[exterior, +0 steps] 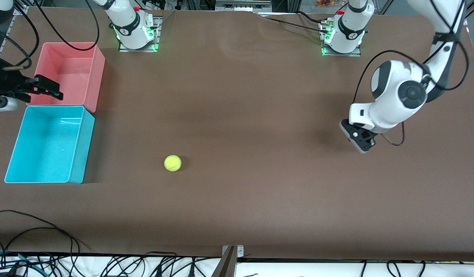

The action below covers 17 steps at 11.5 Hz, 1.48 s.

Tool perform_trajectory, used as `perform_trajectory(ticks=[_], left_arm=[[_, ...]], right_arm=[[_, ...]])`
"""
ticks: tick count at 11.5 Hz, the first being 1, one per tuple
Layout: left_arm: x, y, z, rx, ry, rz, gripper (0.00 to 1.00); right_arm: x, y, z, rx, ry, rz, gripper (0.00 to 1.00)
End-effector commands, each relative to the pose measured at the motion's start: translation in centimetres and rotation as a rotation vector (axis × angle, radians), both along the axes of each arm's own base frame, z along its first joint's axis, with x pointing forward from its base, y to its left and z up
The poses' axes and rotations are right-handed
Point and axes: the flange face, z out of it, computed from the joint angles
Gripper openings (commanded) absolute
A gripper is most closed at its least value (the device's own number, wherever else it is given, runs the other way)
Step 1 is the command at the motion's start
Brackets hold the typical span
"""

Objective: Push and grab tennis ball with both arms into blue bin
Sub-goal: 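Raise the left gripper while the right gripper reaches the ball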

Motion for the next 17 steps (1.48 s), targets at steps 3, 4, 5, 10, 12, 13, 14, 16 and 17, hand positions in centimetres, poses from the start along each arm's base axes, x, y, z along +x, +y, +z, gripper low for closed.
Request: perform_trajectory(ticks=[3, 4, 5, 10, 12, 13, 14, 16, 17], left_arm=[[-3.3, 4.4, 7.5, 0.038, -0.011, 0.057, 1.0], [-3.7, 4.6, 8.3, 0.038, -0.023, 0.062, 1.0], [-4.0, 5.5, 8.1, 0.038, -0.018, 0.085, 1.0], [-4.4, 7.0, 10.6, 0.031, -0.073, 0.122, 1.0], [-5.3, 7.5, 13.1, 0.034, -0.058, 0.217, 1.0], [-5.7, 7.5, 14.5, 0.033, -0.057, 0.309, 1.0], [-6.2, 7.5, 15.5, 0.036, -0.044, 0.409, 1.0], [-6.3, 8.6, 17.6, 0.051, -0.028, 0.55, 1.0], [-6.3, 8.8, 18.7, 0.077, -0.031, 0.547, 1.0]], right_arm=[[0.5, 2.3, -0.6, 0.001, 0.012, 0.039, 1.0], [0.6, 2.4, -0.6, 0.001, 0.007, 0.037, 1.0], [0.6, 2.4, -0.7, 0.002, 0.007, 0.034, 1.0], [4.0, 5.3, -5.7, -0.025, -0.006, 0.082, 1.0], [5.3, 5.8, -8.2, -0.029, -0.012, 0.124, 1.0], [5.9, 6.0, -9.1, -0.028, -0.015, 0.139, 1.0], [6.7, 6.1, -10.7, -0.034, -0.018, 0.145, 1.0], [8.3, 5.9, -13.0, -0.036, -0.048, 0.208, 1.0], [9.9, 5.7, -14.4, -0.041, -0.087, 0.248, 1.0]])
